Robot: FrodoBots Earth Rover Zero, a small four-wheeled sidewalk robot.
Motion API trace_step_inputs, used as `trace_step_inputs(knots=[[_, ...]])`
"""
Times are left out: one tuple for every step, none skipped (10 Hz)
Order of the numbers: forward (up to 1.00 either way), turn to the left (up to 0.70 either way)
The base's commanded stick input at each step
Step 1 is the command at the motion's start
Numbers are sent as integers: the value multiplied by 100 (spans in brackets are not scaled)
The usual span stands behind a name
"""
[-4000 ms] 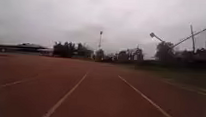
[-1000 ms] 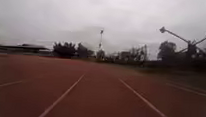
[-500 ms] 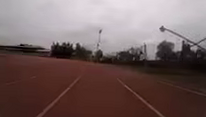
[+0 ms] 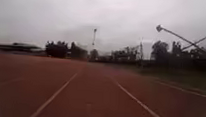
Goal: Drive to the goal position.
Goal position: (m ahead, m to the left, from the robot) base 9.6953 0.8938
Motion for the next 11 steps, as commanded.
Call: trace_step_inputs(knots=[[70,0],[70,0],[70,0],[70,0],[70,0],[70,0],[70,0],[70,0],[70,0],[70,0],[70,0]])
